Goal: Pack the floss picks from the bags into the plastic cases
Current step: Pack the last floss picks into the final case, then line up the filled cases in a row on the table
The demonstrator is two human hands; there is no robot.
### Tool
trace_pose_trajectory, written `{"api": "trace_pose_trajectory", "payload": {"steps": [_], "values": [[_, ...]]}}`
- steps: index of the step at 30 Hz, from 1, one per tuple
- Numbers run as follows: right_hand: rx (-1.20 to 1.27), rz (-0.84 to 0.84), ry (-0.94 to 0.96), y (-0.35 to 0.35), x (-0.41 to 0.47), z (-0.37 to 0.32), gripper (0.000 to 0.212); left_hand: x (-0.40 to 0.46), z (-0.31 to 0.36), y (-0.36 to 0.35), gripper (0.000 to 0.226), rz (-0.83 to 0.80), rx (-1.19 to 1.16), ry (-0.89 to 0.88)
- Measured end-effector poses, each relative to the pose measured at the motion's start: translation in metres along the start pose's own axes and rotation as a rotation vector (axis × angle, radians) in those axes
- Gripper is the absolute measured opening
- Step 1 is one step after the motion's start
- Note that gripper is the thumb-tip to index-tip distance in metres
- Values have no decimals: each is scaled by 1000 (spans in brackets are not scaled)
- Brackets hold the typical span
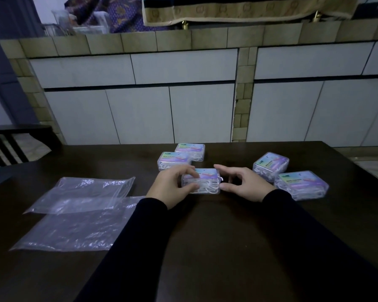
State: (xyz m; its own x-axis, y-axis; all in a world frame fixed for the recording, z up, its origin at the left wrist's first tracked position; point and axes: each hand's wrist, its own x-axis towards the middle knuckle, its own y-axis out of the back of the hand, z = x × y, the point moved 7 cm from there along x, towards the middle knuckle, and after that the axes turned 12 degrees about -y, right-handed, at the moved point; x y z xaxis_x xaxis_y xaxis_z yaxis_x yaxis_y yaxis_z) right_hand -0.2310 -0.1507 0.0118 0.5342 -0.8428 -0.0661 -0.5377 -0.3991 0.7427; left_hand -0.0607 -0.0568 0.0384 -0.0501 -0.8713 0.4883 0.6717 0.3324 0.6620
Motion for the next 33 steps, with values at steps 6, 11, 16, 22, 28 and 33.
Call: {"api": "trace_pose_trajectory", "payload": {"steps": [6, 11, 16, 22, 28, 33], "values": [[55, -46, -18, -2, 1, 5, 50, -1, -2, -2, 25, -7, -47, 68], [86, -34, -25, -2, 2, 4, 51, 1, -2, -4, 27, -25, -32, 62], [177, 2, -66, 2, 5, 10, 52, 1, -2, -8, 36, -57, -53, 33], [164, -52, -73, -1, 4, 8, 46, -1, -10, -4, 33, -53, -115, 62], [178, 0, -43, -1, 1, 4, 42, -2, -5, -6, 31, -63, -102, 60], [128, -3, 6, 1, -1, 2, 47, -3, -6, -9, 26, -8, -135, 64]]}}
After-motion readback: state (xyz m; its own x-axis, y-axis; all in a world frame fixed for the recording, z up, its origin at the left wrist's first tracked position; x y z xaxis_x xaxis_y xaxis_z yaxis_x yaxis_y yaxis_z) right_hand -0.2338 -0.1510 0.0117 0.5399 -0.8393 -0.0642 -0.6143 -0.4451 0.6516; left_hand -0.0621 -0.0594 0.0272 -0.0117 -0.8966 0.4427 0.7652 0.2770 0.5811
